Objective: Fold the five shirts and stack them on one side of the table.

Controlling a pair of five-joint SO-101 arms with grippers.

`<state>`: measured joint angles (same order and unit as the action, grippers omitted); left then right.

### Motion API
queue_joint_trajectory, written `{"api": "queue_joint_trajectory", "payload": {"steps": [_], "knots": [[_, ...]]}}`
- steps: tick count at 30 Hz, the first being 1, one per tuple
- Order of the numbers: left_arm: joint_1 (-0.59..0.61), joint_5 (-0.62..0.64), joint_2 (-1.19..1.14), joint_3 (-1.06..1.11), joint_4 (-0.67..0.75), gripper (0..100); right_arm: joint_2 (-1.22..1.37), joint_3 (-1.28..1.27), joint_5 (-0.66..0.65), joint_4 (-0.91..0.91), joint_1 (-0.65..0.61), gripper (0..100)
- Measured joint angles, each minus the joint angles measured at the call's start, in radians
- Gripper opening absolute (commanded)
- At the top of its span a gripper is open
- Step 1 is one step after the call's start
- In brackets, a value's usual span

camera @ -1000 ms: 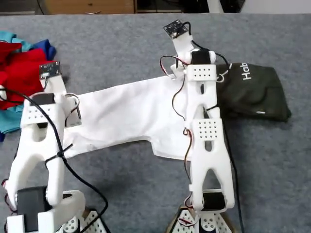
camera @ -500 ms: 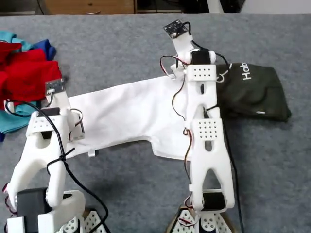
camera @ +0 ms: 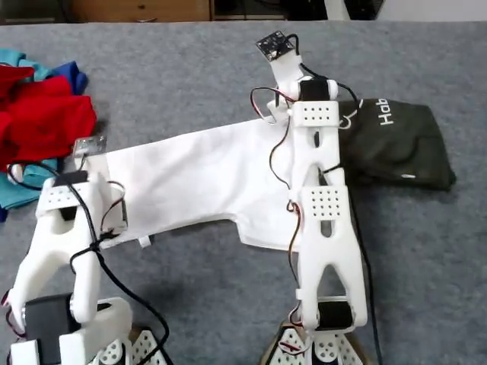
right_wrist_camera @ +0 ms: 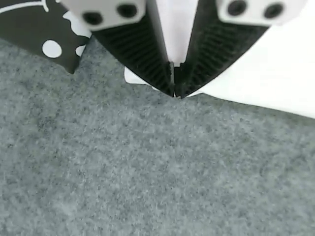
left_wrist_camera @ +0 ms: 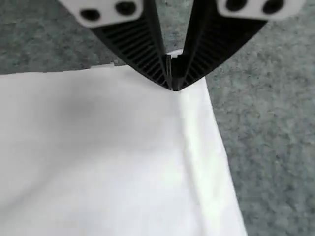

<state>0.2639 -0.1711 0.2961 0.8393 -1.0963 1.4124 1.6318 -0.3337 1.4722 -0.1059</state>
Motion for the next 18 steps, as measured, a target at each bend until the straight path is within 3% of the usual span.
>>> {"api": "queue_joint_trajectory", "payload": {"steps": [6, 18], "knots": [[0.101, -0.023, 0.0, -0.046, -0.061, 2, 0.0, 0.0, 0.0, 0.0, 0.0, 0.2], [0.107, -0.023, 0.02, -0.132, -0.137, 2, 0.0, 0.0, 0.003, 0.0, 0.017, 0.2]]}}
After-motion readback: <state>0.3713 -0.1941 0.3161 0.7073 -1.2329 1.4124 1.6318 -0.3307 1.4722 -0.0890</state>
